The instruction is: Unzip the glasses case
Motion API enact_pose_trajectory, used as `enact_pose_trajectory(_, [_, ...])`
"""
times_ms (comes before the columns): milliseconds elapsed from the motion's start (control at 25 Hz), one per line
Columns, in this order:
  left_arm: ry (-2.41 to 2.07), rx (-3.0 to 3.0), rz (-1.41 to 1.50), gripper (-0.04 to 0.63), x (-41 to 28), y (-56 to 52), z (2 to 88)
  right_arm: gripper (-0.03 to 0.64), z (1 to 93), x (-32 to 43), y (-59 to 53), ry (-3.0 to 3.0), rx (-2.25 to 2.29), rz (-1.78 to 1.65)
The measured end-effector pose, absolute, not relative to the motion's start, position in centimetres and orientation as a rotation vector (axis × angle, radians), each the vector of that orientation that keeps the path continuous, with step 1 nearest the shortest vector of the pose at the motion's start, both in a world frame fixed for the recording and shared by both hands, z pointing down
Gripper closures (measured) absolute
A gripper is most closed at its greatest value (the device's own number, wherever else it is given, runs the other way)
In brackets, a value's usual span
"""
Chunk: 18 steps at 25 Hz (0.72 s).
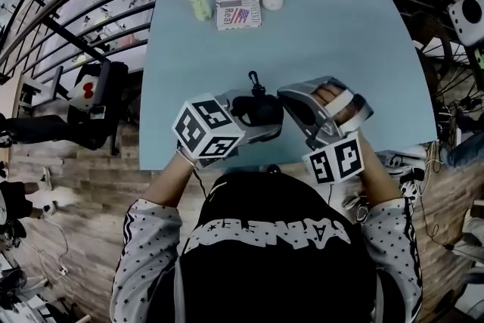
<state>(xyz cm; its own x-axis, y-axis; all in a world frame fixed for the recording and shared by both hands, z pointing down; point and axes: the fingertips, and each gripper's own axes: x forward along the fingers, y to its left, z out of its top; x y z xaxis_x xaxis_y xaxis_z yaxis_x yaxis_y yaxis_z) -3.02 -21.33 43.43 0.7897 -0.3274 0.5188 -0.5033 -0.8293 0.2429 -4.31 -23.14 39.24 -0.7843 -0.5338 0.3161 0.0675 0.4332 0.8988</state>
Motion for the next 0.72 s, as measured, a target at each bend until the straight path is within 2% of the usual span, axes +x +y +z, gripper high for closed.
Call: enact_pose_trajectory(720, [-0.687, 2.574, 0.803, 0.595, -3.8, -22.1, 45.7, 0.601, 40.1, -6.0, -23.2, -1.994, 0.323, -1.473])
